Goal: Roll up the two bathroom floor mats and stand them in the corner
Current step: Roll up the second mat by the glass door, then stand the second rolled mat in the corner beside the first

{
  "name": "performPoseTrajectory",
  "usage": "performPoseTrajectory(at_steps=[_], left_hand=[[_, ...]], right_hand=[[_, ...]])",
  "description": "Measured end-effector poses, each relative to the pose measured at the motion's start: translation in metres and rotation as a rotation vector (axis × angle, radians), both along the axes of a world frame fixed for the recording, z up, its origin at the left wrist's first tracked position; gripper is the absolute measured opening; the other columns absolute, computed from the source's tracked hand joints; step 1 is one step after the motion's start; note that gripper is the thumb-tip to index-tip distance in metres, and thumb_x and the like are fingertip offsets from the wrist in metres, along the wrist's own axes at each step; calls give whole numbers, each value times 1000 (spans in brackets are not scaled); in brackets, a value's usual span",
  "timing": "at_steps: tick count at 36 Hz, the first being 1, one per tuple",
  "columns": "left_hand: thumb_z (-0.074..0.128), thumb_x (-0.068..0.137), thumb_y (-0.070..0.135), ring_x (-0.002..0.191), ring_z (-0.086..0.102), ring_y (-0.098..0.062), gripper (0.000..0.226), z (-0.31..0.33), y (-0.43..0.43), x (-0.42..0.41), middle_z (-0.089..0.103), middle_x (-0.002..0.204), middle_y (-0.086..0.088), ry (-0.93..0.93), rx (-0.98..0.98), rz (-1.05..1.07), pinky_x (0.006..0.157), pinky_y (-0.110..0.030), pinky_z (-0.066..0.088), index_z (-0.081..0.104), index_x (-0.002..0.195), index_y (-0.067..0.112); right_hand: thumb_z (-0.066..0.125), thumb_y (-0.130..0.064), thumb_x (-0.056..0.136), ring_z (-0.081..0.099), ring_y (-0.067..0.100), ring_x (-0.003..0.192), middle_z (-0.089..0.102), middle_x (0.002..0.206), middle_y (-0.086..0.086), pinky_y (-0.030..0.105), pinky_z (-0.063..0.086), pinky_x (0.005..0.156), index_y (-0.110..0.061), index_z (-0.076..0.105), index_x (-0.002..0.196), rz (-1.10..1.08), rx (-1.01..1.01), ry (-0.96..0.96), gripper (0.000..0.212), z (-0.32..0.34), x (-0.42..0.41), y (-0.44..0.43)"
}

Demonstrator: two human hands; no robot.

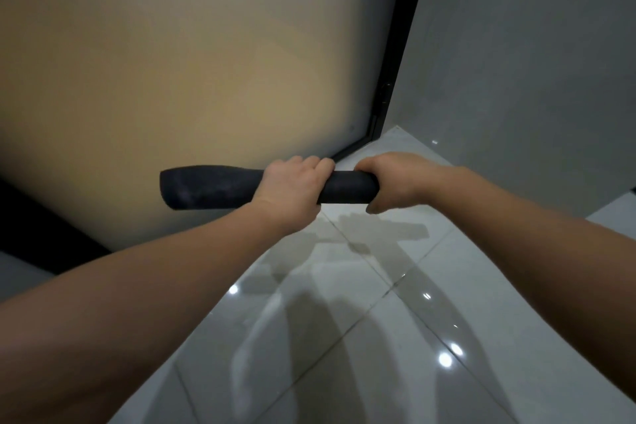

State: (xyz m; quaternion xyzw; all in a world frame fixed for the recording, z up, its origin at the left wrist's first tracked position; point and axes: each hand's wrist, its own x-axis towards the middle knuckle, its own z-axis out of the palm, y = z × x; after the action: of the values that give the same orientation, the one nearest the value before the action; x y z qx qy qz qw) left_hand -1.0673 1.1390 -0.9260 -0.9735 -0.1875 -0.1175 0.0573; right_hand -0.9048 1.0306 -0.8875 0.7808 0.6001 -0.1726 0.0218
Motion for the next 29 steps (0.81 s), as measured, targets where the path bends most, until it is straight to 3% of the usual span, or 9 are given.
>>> performPoseTrajectory(at_steps=[3,7,10,12,16,22,29], left_hand=[[61,70,33,85,55,-22,39,-1,2,0,58,97,4,17,-108,-1,59,-32,33,45,105,27],[64,62,48,77,56,-17,47,1,9,-5,60,88,12,153,-458,53,60,-30,40,46,103,35],[63,61,49,75,56,-17,44,-5,9,-11,61,83,12,132,-455,60,59,-29,38,47,100,36],[60,64,45,74,58,-18,37,-10,8,-14,63,83,10,81,-363,73,58,-29,38,49,97,34],[58,69,35,76,60,-21,27,-19,5,-25,63,86,7,22,-180,60,54,-29,32,49,94,30],[59,70,37,74,59,-20,26,-20,-9,-57,61,85,8,69,-195,104,54,-29,32,47,92,30],[61,70,36,80,60,-20,29,-14,-14,-141,62,93,7,155,-235,261,57,-31,38,48,95,30]], right_hand=[[66,-27,66,57,19,68,55,71,-9,30,39,55,-34,46,80,51,87,-123,26,-2,0,-3],[62,-21,74,56,27,70,59,79,2,34,42,57,-20,51,92,282,387,-437,21,-15,-1,-10],[64,-18,72,57,29,69,61,80,6,36,43,59,-15,57,96,320,503,-470,26,-23,-4,-12],[63,-21,72,57,26,72,60,84,1,36,44,62,-21,54,100,281,430,-397,29,-24,-6,-9],[69,-30,64,55,14,71,57,79,-12,29,38,56,-34,53,93,129,28,-59,33,-14,1,0],[77,-44,54,57,9,68,60,76,-12,29,43,57,-34,57,85,143,-150,89,38,-20,-5,7],[81,-47,42,66,14,73,67,80,-8,39,55,70,-36,61,80,266,-393,362,44,-30,-57,44]])
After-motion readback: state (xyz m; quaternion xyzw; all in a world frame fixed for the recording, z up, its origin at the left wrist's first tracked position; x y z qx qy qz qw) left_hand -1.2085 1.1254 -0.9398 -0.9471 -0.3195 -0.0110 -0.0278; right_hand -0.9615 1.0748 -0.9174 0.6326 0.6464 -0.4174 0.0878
